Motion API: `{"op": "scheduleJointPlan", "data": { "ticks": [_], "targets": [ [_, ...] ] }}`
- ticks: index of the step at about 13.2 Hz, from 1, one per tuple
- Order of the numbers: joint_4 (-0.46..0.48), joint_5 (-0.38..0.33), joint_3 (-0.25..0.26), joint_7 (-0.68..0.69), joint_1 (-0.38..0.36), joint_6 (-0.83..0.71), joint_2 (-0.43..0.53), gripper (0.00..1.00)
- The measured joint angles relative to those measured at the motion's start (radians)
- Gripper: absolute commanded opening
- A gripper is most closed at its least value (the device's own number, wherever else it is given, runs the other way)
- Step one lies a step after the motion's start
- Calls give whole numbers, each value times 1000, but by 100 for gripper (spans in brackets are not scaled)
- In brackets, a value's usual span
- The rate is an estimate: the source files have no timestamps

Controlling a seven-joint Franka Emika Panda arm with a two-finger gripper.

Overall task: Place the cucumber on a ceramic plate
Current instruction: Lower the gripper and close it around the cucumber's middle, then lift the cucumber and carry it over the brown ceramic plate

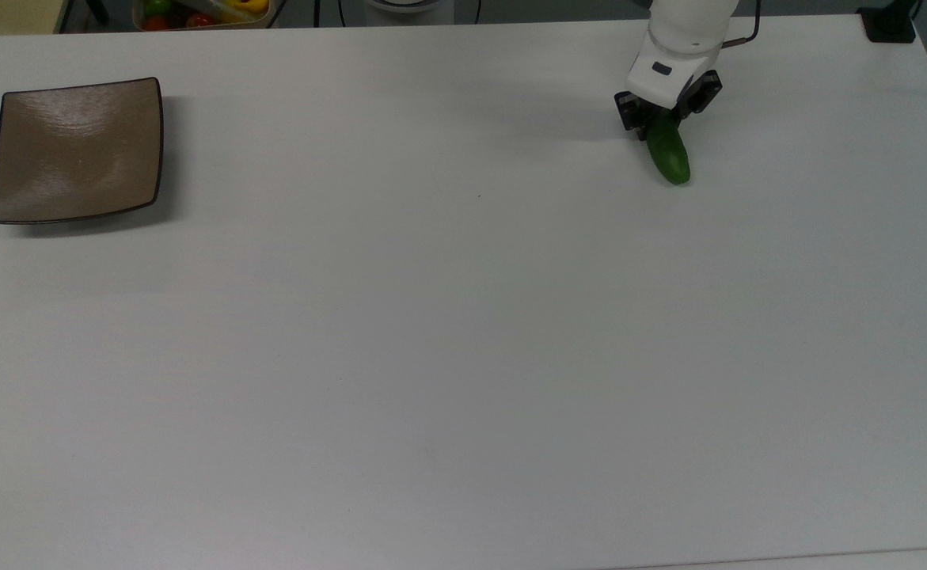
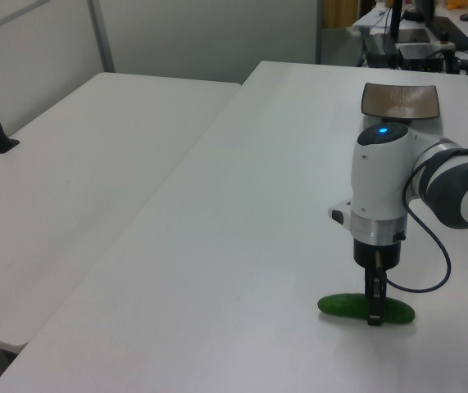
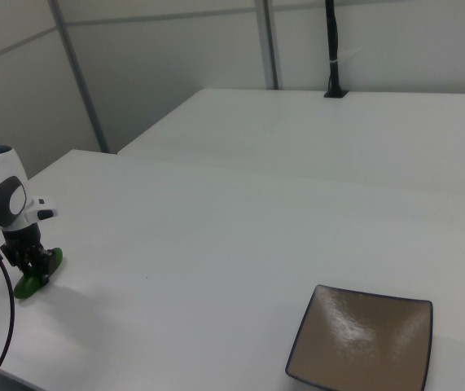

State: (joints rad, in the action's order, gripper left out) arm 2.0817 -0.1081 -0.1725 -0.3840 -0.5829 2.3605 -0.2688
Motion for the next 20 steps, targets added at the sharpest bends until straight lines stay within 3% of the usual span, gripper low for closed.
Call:
{"op": "scheduleJointPlan", "data": {
  "ticks": [5, 9, 13, 15, 20],
  "targets": [
    [-4, 0, -3, 0, 0, 0, 9, 2],
    [-11, 0, -4, 0, 10, -64, 101, 2],
    [-27, 1, -3, 33, 82, -301, 306, 2],
    [-62, 1, 1, 96, 152, -435, 384, 2],
    [-135, 1, 51, 247, 276, -566, 425, 2]
  ]
}}
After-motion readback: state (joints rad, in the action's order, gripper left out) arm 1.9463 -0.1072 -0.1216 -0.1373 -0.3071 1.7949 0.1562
